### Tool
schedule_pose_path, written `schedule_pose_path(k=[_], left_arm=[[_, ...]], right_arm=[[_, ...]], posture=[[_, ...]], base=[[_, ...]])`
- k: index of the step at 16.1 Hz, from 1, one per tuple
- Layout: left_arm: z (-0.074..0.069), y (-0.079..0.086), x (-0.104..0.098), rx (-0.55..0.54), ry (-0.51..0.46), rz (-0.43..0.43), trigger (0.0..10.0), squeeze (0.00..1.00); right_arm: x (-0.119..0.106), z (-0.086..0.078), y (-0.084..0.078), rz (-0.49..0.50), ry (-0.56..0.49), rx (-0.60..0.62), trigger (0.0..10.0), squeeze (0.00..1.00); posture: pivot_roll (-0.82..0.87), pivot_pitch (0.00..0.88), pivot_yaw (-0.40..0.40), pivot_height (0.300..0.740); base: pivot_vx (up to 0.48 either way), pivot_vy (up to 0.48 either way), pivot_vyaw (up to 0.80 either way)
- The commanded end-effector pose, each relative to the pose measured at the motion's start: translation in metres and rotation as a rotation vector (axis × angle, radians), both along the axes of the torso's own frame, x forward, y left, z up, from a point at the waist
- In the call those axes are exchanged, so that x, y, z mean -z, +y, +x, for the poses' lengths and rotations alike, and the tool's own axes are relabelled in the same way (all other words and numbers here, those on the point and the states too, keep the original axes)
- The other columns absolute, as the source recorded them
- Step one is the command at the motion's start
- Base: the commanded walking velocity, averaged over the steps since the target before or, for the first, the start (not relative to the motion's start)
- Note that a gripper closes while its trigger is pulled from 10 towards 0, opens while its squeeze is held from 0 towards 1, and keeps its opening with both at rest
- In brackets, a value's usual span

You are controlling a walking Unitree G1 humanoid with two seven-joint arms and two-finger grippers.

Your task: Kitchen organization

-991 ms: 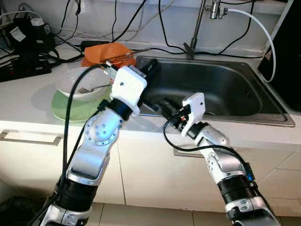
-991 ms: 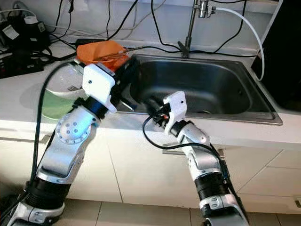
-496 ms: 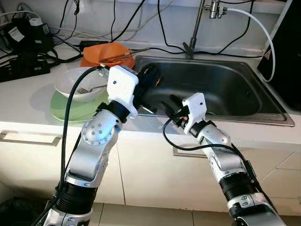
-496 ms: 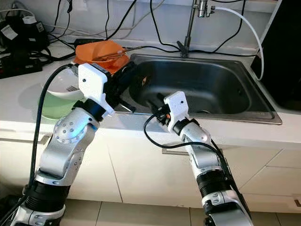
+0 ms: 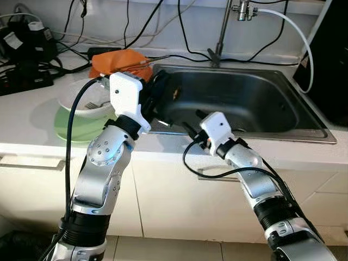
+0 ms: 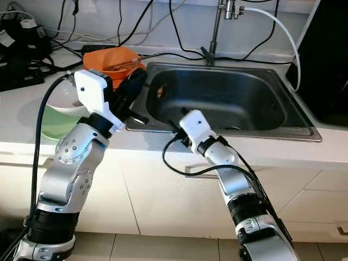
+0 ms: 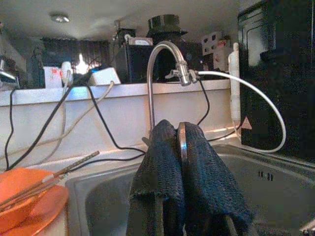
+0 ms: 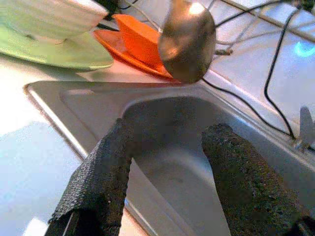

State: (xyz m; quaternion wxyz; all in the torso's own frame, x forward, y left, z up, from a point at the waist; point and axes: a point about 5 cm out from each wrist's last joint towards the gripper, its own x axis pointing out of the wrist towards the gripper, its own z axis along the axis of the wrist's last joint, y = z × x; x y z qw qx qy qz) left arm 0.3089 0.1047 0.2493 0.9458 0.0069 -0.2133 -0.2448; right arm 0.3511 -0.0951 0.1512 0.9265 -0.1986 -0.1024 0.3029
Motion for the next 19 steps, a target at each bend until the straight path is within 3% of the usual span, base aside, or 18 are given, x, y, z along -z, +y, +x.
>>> schedule_pose_path(k=[1,9,10,13,19], left_arm=[[-0.001,-0.002,0.0,0.016,0.012,-0.008,10.0,0.0],[-0.003,-0.009,0.005,0.068,0.044,-0.023,10.0,0.0],[-0.006,-0.012,0.007,0.104,0.056,-0.021,10.0,0.0],[-0.007,-0.017,0.01,0.128,0.069,-0.016,10.0,0.0],[-0.01,-0.026,0.013,0.169,0.09,-0.007,10.0,0.0]], right_arm=[[0.0,0.0,0.003,-0.018,-0.014,-0.013,10.0,0.0],[-0.012,0.006,0.004,0.029,-0.067,0.036,10.0,0.0],[-0.021,0.009,0.004,0.079,-0.095,0.063,10.0,0.0],[-0.029,0.01,0.005,0.109,-0.122,0.067,10.0,0.0],[-0.03,0.01,0.007,0.13,-0.126,0.07,10.0,0.0]], posture=[[0.13,0.017,-0.001,0.74],[0.13,0.0,0.005,0.74],[0.13,0.0,0.009,0.74],[0.13,0.0,0.011,0.74],[0.13,0.0,0.016,0.74]], base=[[0.0,0.0,0.0],[0.0,0.0,0.0],[0.0,0.0,0.0],[0.0,0.0,0.0],[0.0,0.0,0.0]])
